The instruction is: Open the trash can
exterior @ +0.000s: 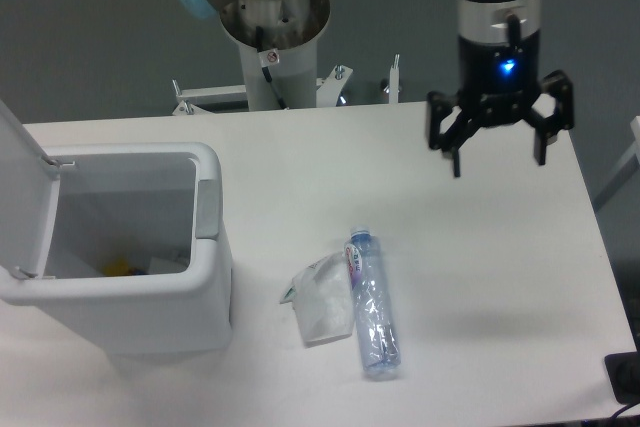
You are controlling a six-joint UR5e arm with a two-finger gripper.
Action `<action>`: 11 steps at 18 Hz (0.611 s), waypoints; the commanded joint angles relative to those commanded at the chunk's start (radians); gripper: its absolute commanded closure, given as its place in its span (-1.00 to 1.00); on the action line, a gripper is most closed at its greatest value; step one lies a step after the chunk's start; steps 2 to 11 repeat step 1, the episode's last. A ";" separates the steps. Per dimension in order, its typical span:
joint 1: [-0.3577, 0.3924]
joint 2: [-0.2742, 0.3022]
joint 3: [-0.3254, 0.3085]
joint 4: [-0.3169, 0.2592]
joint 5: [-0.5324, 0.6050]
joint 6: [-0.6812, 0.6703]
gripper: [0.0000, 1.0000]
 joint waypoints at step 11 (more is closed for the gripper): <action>0.014 0.000 -0.002 0.002 0.000 0.003 -1.00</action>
